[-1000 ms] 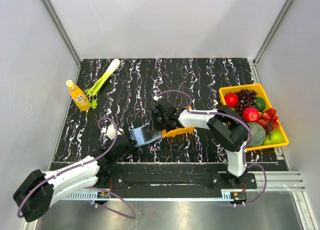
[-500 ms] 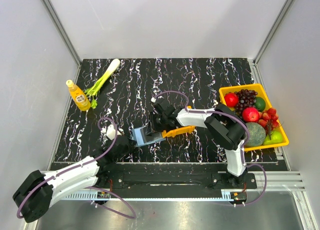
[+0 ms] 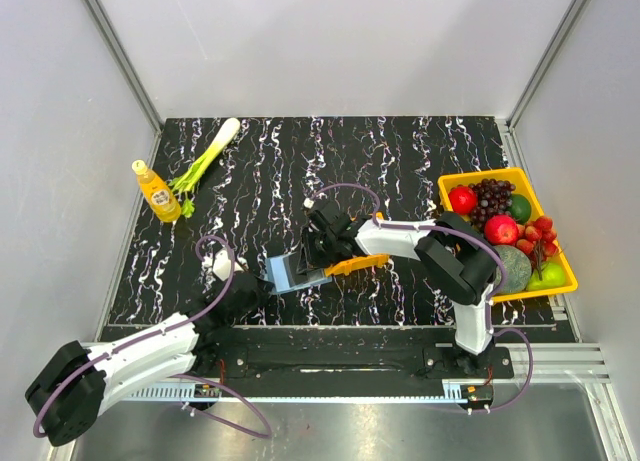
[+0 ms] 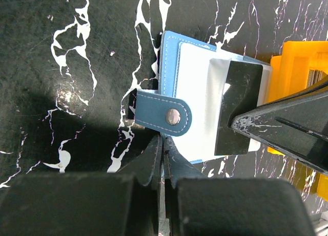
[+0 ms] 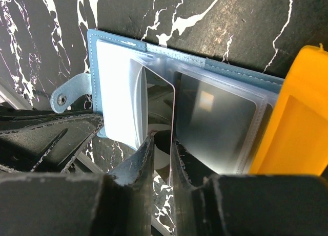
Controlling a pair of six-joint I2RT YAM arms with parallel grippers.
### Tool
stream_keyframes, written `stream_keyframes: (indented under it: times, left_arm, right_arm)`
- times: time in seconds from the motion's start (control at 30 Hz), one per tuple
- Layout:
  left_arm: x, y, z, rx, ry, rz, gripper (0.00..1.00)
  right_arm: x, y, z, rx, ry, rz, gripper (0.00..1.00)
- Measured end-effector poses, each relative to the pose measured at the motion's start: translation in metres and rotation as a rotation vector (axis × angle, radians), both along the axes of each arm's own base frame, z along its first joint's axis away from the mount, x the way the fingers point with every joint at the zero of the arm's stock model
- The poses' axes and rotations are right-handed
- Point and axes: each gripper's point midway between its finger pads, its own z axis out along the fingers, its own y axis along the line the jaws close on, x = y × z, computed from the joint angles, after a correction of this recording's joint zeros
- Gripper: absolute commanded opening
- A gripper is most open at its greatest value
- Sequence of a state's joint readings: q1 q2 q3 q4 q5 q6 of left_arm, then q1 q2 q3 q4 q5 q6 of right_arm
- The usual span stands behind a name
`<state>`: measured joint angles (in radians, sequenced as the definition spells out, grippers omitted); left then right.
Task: Put the credit cards into the card holder
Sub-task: Insert the credit card into the card holder.
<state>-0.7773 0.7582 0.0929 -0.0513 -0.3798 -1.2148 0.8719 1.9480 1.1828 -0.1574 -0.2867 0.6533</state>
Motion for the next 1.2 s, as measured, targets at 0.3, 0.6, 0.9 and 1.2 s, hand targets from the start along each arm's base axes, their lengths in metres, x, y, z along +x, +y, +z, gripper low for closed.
stream_keyframes:
  times: [0.3,0.6,0.9,1.2]
  left_arm:
    - [0.000,0.000,0.000,-0.004,-0.001,0.001,0.00]
    - [0.000,0.000,0.000,-0.004,-0.001,0.001,0.00]
    - [0.000,0.000,0.000,-0.004,-0.001,0.000,0.00]
    - [0.000,0.000,0.000,-0.002,0.001,0.000,0.00]
  right_arm:
    - [0.000,-0.005,0.003,-0.015,-0.014,-0.006,0.32]
    - [0.001,-0.010,0.001,-0.042,-0.026,-0.018,0.23]
    - [-0.002,-0.006,0.000,-0.024,-0.007,0.000,0.20]
    - [-0.008,0.004,0.000,0.030,0.020,0.037,0.19]
